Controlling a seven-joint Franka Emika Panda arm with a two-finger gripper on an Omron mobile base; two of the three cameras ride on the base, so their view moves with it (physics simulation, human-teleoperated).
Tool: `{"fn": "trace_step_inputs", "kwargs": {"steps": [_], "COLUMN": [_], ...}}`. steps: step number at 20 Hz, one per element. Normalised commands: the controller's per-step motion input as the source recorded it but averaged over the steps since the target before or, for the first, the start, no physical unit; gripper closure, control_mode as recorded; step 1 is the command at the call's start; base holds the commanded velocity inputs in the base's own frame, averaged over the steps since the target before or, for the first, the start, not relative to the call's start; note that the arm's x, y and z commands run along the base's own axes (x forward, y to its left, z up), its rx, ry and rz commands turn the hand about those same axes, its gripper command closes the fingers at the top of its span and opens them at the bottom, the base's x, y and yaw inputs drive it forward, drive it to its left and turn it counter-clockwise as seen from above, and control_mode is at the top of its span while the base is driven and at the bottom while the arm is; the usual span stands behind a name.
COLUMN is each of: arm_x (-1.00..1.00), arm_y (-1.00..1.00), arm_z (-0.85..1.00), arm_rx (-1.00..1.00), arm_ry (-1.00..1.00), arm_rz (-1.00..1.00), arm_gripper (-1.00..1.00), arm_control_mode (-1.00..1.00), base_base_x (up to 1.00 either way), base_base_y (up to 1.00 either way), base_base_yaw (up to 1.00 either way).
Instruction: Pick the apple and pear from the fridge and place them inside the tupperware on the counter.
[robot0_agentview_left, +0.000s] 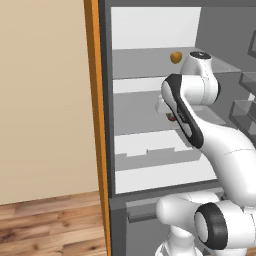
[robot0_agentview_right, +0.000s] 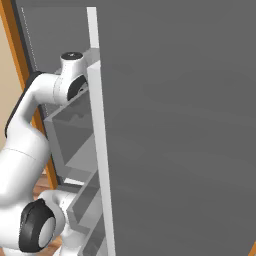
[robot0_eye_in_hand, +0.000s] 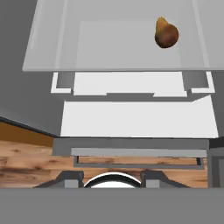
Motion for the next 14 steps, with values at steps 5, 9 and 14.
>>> {"fn": "trace_step_inputs", "kwargs": {"steps": [5, 9, 14], "arm_x": [0.00, 0.00, 0.09], "arm_y": [-0.01, -0.46, -0.52], "arm_z": [-0.05, -0.11, 0.00], "arm_rx": [0.00, 0.01, 0.02], "arm_ry": [0.01, -0.12, 0.00], "arm_rz": [0.00, -0.16, -0.27], "arm_gripper": [-1.00, -1.00, -1.00], "arm_control_mode": [-1.00, -1.00, -1.00], "base_base_x": [0.00, 0.00, 0.00], "base_base_y": [0.00, 0.00, 0.00], "base_base_yaw": [0.00, 0.00, 0.00]}}
